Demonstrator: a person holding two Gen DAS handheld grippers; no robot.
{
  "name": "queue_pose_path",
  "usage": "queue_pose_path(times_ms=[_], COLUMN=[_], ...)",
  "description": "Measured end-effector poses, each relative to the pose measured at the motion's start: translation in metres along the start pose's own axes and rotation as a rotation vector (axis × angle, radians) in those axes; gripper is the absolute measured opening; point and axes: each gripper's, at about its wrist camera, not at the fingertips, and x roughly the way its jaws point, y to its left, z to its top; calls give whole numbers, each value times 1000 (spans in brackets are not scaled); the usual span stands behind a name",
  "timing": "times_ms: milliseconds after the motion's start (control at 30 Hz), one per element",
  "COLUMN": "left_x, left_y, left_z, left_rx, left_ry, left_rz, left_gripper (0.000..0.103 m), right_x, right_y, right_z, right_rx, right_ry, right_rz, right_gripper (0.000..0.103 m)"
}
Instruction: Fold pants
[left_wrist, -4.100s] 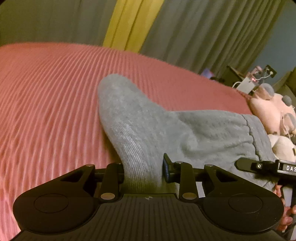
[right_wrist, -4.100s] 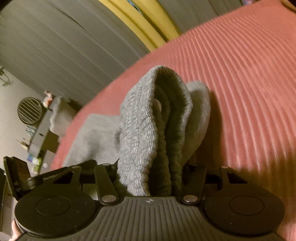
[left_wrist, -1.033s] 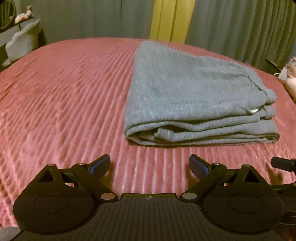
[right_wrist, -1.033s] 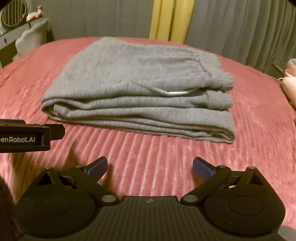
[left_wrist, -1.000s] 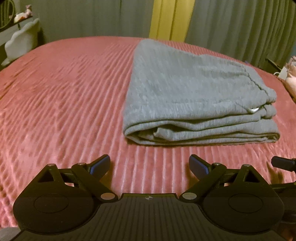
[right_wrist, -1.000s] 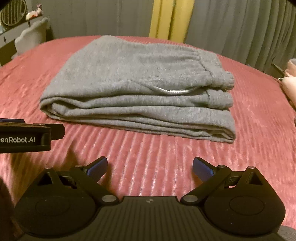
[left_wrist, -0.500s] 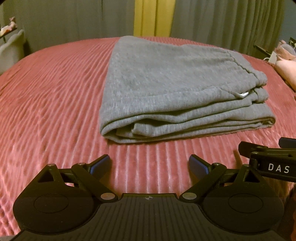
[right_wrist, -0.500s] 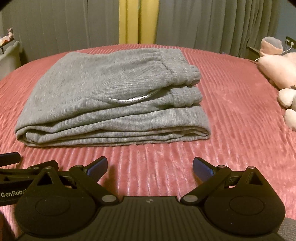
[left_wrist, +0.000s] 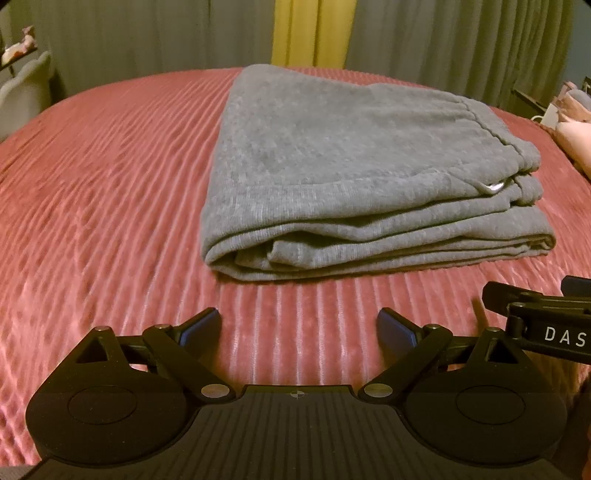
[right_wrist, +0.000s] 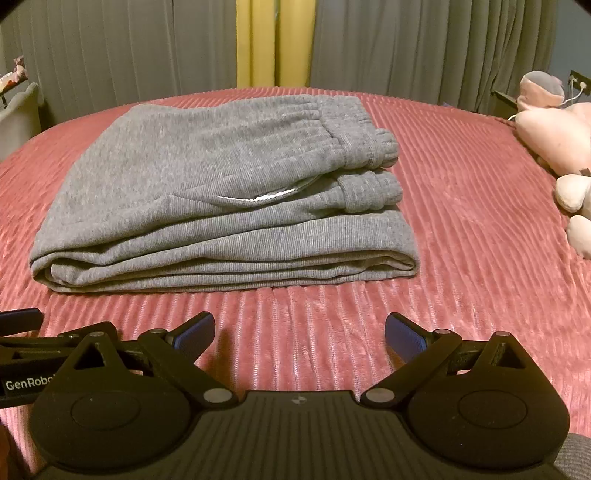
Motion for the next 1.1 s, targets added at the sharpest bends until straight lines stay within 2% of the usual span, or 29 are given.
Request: queue_pose_path(times_ms=[1100], left_x=[2], left_y=[2], left_z=[0], left_rx=[-16], left_ry=[5], left_rz=[7], left_gripper=[97], right_x=[1], right_y=[0], right_z=[-1], right_rx=[-3], right_ry=[11], right_rz=[-4], right_gripper=[99])
